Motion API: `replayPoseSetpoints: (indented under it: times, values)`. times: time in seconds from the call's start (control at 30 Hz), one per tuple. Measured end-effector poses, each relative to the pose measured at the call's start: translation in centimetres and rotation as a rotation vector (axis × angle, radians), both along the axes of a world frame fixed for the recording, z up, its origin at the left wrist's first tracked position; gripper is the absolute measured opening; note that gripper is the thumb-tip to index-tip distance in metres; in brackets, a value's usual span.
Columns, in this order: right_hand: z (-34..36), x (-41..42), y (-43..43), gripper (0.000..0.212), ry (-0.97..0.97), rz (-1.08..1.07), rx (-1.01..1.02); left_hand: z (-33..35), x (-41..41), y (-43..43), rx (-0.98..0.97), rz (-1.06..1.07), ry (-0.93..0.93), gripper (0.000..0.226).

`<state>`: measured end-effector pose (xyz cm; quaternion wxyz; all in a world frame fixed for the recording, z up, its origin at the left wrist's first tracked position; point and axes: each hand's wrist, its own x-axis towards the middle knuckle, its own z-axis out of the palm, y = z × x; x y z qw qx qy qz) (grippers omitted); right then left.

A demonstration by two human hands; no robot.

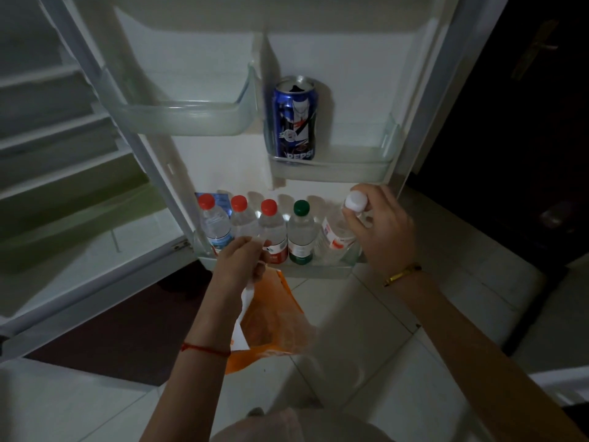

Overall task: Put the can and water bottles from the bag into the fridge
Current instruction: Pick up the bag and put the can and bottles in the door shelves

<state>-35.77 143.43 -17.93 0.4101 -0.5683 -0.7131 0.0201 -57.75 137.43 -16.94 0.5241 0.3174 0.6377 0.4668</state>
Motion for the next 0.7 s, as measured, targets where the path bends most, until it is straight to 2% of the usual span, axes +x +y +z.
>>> replayPoseSetpoints:
  times: [0.37, 0.5, 0.7]
  values:
    - [-4.1, -1.0, 4.3, 0.025, -0.09, 0.066, -0.142, -0.3, -1.0, 0.4, -0.066, 0.109, 0.023, 0.019]
    - [-5.2, -1.2, 5.1, 0.025, -0.132, 0.065, -0.208, -0.7, -1.1, 0.0, -0.062, 0.124, 0.019, 0.028]
    - [-5.7, -1.0, 5.4, 0.026, -0.128, 0.077, -0.255, -0.9, -0.9, -0.3, -0.068, 0.153, -0.002, 0.023]
